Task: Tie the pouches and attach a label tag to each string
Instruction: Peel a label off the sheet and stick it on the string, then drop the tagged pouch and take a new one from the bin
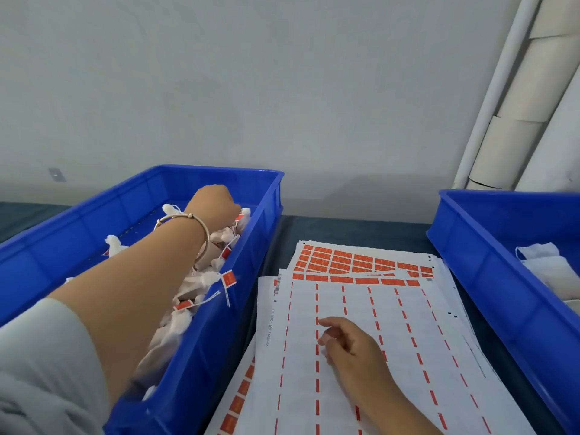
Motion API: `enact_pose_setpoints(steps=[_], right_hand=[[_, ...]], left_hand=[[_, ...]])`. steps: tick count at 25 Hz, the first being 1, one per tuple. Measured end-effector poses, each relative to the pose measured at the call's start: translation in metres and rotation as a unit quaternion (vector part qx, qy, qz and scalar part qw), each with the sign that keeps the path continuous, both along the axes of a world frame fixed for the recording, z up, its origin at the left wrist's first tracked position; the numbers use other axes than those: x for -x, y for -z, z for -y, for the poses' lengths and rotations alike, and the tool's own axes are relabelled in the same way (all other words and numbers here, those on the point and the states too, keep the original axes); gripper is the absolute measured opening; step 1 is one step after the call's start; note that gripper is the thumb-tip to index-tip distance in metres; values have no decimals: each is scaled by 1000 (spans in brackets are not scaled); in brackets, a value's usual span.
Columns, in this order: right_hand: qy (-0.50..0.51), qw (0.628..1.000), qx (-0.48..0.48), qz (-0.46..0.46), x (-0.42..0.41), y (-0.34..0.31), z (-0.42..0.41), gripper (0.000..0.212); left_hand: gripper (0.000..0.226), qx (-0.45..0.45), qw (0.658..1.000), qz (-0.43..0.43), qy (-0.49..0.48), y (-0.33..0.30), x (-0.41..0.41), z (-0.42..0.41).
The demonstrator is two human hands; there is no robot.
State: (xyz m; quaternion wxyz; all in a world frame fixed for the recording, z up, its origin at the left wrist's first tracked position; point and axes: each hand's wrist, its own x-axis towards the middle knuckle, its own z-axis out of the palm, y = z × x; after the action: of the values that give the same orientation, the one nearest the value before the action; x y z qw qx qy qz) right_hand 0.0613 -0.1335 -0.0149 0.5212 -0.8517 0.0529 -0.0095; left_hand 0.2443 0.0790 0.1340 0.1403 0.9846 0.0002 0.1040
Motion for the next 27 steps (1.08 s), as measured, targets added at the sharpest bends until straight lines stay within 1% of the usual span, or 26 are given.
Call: enact_pose_setpoints(steps=[2,4,5,7,9,11,13,14,15,18,19,20,21,22,23,24,25,26,27], right_hand=[[4,1000,7,2,1,0,-1,19],[24,1000,-12,0,0,-4,-3,15],[37,999,-33,-9,-1,-10,-3,13],[75,995,-65,-13,-1,-30,2,14],[118,991,-54,44,-3,-60,20,15],[147,981,-47,119,-4,-96,50,14],[177,968,-72,160,-7,-132,90,19],[199,961,-94,170,-10,-149,113,21],[227,952,-110,174,-13,-164,138,23],[303,935,-112,145,-23,-182,213,20],[319,937,-86,116,-22,-178,238,19],[328,941,-31,78,-20,-168,262,20],[327,943,54,33,-17,-154,285,21],[313,937,154,-22,-11,-138,303,22],[285,920,255,-85,-5,-121,317,24],[247,895,342,-145,1,-105,324,26],[204,869,406,-196,6,-91,325,27],[166,844,452,-236,8,-80,323,29],[144,826,481,-257,7,-75,319,32]], left_hand=[[13,11,1000,16,20,-12,16,12],[15,14,999,18,46,-18,34,31],[19,6,998,8,63,-17,44,44],[25,-41,993,-27,112,-9,65,77],[29,-70,980,-65,172,13,87,109],[31,-47,969,-122,212,47,110,133],[32,15,960,-170,223,84,131,149],[31,43,956,-179,228,102,140,156],[31,49,954,-168,242,118,148,163],[44,0,957,-107,271,153,160,180],[49,-14,958,-100,267,160,162,184],[52,-24,961,-90,260,165,164,186],[54,-28,964,-81,253,169,164,186],[54,-29,966,-73,247,171,164,185],[54,-30,967,-66,246,172,164,185],[54,-32,967,-59,247,172,164,184],[53,-33,967,-52,249,172,164,183],[53,-34,967,-50,248,173,164,184],[53,-35,968,-49,244,173,164,184]])
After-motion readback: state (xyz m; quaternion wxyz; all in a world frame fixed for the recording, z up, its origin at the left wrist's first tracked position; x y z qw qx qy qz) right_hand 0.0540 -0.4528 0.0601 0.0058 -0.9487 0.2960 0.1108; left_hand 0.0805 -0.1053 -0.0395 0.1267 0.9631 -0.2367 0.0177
